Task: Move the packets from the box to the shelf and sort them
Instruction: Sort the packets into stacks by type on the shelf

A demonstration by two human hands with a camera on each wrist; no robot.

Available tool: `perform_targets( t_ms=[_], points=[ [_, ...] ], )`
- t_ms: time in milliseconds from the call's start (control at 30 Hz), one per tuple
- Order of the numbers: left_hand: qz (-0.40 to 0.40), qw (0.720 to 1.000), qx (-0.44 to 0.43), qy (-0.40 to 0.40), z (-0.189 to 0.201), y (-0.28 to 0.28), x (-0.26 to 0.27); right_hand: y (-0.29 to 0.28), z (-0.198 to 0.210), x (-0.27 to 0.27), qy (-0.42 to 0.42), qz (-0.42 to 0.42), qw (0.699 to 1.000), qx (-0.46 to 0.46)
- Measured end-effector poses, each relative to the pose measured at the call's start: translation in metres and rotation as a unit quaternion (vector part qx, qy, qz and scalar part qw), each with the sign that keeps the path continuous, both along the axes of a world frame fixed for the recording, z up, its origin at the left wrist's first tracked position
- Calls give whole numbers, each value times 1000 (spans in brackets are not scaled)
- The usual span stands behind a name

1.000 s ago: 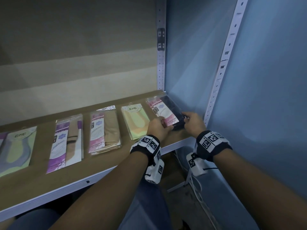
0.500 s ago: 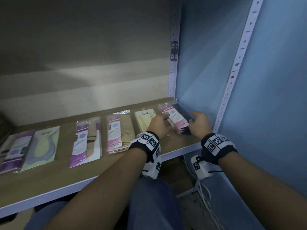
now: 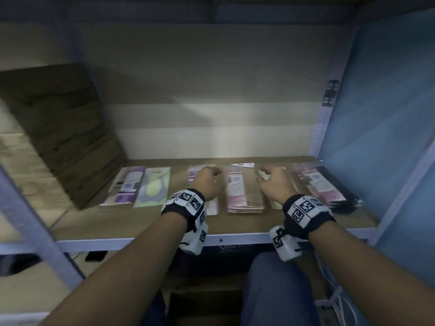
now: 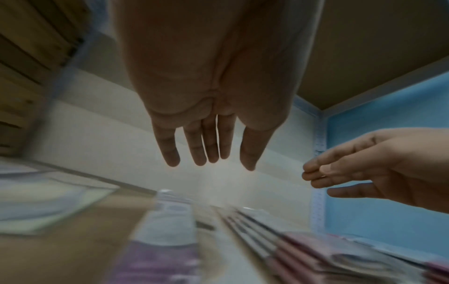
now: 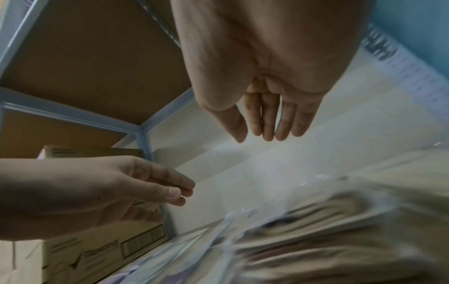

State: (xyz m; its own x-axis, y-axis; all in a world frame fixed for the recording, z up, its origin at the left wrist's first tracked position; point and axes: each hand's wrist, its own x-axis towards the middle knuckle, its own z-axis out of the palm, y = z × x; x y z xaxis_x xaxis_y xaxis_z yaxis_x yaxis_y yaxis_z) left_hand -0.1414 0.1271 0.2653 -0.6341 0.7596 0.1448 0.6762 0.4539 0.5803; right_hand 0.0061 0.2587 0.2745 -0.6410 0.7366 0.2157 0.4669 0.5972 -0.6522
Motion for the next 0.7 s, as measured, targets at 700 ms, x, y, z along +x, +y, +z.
perform_targets(
  t_ms=[700],
  points=[
    [327,932,-93,-123,-48,-192,-179,-136,-50,-202,-163,153,970,-99]
  ],
)
